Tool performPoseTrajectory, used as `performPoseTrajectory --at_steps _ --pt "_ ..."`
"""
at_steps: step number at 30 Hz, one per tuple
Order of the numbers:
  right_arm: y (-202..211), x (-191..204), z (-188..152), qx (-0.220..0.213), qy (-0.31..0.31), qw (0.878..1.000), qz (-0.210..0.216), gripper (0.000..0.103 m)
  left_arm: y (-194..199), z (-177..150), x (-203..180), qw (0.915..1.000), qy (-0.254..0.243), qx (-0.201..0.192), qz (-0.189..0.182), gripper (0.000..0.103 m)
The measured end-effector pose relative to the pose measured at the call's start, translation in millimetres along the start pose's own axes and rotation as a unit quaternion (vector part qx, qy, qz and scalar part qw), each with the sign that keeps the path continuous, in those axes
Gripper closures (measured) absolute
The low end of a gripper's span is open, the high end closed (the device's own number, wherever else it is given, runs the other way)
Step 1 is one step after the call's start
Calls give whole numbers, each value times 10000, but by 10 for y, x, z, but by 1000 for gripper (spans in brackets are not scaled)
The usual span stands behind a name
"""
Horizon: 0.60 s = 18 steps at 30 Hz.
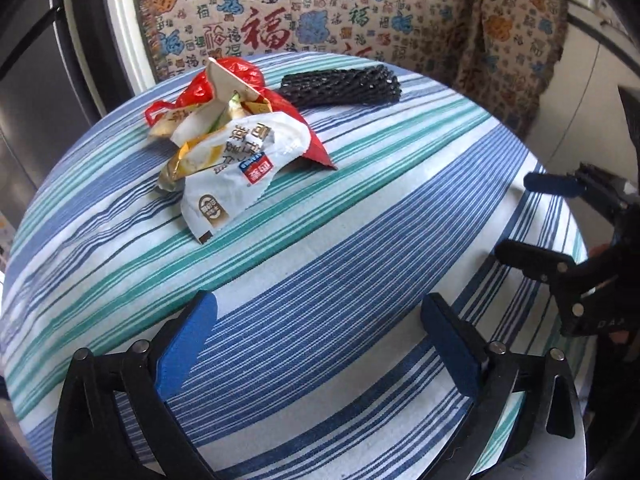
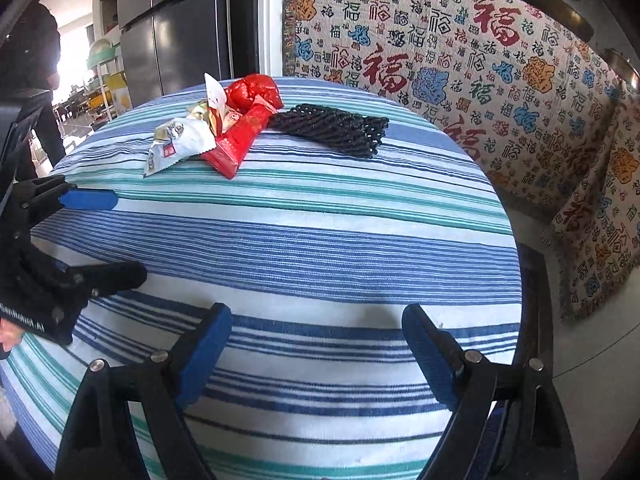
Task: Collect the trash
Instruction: 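Return both tools from the wastebasket to the table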
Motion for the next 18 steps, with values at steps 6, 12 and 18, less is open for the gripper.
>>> performPoseTrajectory --at_steps 6,12,18 --pt "-127 -117 77 60 -301 9994 129 13 3 -5 20 10000 17 9 -46 0" --pt "-213 -150 150 158 -336 9993 100 6 12 -10 13 10000 14 5 -56 0" --pt "-205 -152 145 139 -311 9994 109 6 18 -14 24 10000 24 5 -52 0"
Point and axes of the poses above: each gripper's, at about its wrist camera, not at the fingertips, and y roughly against the way its jaws point, x to its left, z to its top, the point moved 1 cm from there along -y, roughly the way its jaws point, and after that the axes turned 1 degree about -z, right-handed, at the moved point
